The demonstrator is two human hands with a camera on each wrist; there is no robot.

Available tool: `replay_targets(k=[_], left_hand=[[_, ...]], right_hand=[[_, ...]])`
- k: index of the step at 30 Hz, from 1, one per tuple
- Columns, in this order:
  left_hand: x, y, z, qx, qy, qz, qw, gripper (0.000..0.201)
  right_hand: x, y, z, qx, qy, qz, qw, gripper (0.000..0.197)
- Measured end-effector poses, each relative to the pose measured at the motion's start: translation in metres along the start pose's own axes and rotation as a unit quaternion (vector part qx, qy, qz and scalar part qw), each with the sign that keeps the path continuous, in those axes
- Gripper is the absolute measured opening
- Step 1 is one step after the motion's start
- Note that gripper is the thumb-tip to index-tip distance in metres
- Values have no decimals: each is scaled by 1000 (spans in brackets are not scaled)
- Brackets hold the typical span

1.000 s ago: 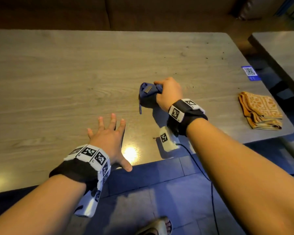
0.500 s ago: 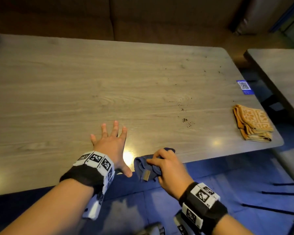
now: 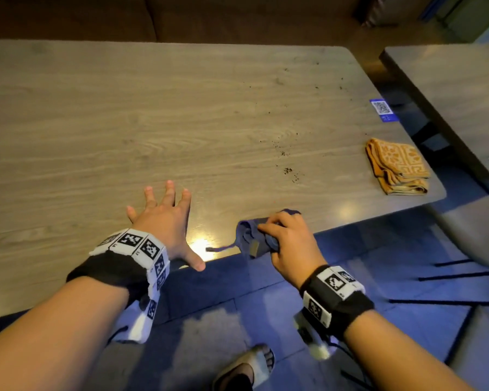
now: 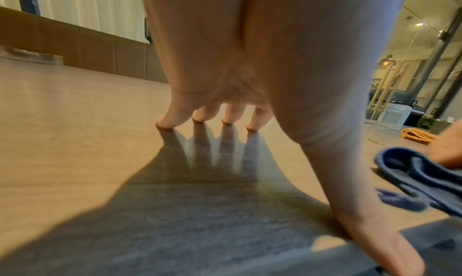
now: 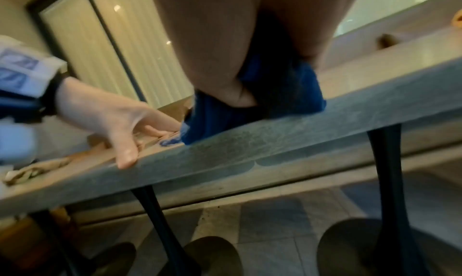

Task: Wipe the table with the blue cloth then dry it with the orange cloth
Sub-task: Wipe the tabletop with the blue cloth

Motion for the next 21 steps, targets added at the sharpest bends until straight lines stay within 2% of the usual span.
replay_targets(k=[2, 5, 6, 8, 9, 10, 12, 14, 17, 19, 21], left_hand=[[1, 0, 1, -1, 3, 0, 1000, 162], [0, 0, 0, -3, -1, 8, 1000, 163], [2, 0, -1, 2, 0, 5, 1000, 163], [2, -1, 1, 2, -4, -1, 1000, 162], [2, 0, 1, 4, -6, 2, 1000, 162], [1, 1, 0, 6, -6, 3, 1000, 162], [2, 0, 0, 7, -7, 2, 1000, 162], [2, -1, 0, 8, -10, 10, 1000, 162], [-5, -3, -2, 5, -14, 23, 1000, 161], [-8, -7, -5, 13, -18, 29, 999, 160], [-9, -17, -9, 16, -20, 47, 999, 151]], right_hand=[[-16, 11, -6, 10, 21, 35, 999, 43], [-39, 17, -13, 4, 56, 139, 989, 35], [-43, 12, -15, 36, 54, 119, 991, 37], [-36, -10, -15, 100, 43, 10, 994, 44], [-30, -17, -16, 101, 32, -43, 993, 47], [-23, -20, -15, 86, 22, -64, 994, 48], [-11, -13, -8, 42, 20, -26, 999, 40], [-8, -3, -5, 34, 48, 61, 996, 19], [6, -10, 0, 71, 76, 218, 970, 14], [28, -34, 0, 100, 76, 244, 961, 22], [57, -67, 0, 117, 63, 218, 967, 23]])
Point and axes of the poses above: each hand's wrist, its own x-axis towards the middle knuckle, its own y-axis out of the palm, z = x × y, the point moved 6 cm from there along x, towards the middle knuckle, and after that the axes turned 12 degrees about z, right-handed, at the moved point
